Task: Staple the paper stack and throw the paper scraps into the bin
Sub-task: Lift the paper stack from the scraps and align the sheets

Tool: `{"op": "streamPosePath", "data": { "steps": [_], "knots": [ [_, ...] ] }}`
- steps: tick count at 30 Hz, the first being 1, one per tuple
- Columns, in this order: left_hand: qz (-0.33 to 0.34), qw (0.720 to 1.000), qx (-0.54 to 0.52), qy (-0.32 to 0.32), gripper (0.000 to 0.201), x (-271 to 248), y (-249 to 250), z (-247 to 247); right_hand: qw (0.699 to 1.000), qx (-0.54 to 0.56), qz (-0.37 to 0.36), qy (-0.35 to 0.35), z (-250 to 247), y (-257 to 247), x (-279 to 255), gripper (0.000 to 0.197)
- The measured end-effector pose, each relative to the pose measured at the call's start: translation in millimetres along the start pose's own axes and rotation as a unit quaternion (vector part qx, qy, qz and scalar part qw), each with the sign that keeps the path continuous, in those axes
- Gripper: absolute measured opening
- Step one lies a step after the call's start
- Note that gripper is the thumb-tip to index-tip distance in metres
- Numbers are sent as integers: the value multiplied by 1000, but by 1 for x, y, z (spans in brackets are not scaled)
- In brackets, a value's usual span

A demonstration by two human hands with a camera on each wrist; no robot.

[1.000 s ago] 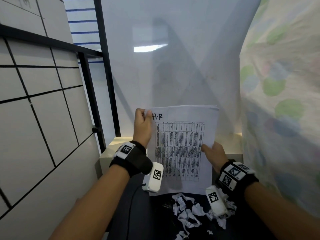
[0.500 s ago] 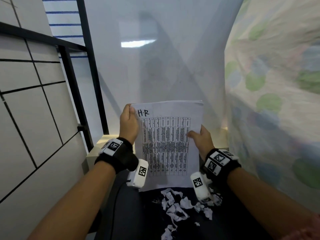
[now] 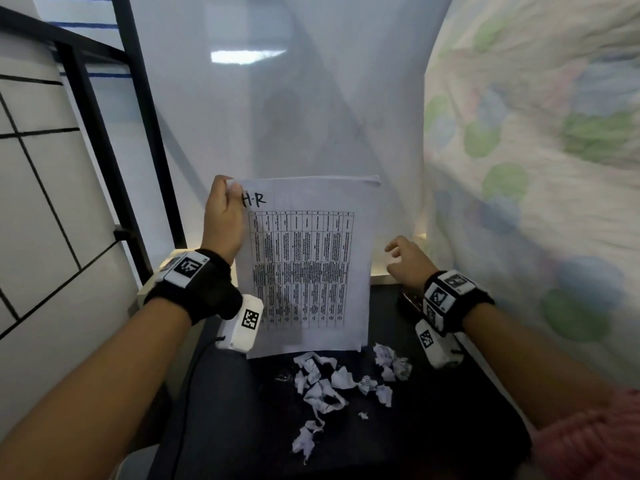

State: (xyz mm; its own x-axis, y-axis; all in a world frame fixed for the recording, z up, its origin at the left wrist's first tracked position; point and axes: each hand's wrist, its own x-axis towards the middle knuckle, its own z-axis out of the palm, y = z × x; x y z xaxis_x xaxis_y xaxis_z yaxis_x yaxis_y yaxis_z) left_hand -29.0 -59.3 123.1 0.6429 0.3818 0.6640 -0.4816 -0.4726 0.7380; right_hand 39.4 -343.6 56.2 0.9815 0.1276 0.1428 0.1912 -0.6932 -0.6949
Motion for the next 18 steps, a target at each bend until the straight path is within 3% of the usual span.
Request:
{"op": "streamPosePath", "data": {
  "steps": [2,4,8,10,13,18],
  "knots": [
    [-5,1000,-3,-6,22,1,-1,1,987,-150,61,-19,-6,25,6,39],
    [-9,1000,-12,-12,24,1,-1,1,969,-217,109,-50,-5,43,7,41],
    [-24,999,-36,-21,29,2,-2,3,946,-263,145,-125,13,68,9,55],
    [-30,998,-48,-30,28,2,-2,4,938,-275,158,-142,21,74,10,52],
    [-45,996,-69,-38,28,1,-2,5,932,-293,164,-135,28,77,16,42],
    [-48,994,-91,-39,28,-1,-4,3,914,-351,177,-97,39,87,21,45]
  ]
}}
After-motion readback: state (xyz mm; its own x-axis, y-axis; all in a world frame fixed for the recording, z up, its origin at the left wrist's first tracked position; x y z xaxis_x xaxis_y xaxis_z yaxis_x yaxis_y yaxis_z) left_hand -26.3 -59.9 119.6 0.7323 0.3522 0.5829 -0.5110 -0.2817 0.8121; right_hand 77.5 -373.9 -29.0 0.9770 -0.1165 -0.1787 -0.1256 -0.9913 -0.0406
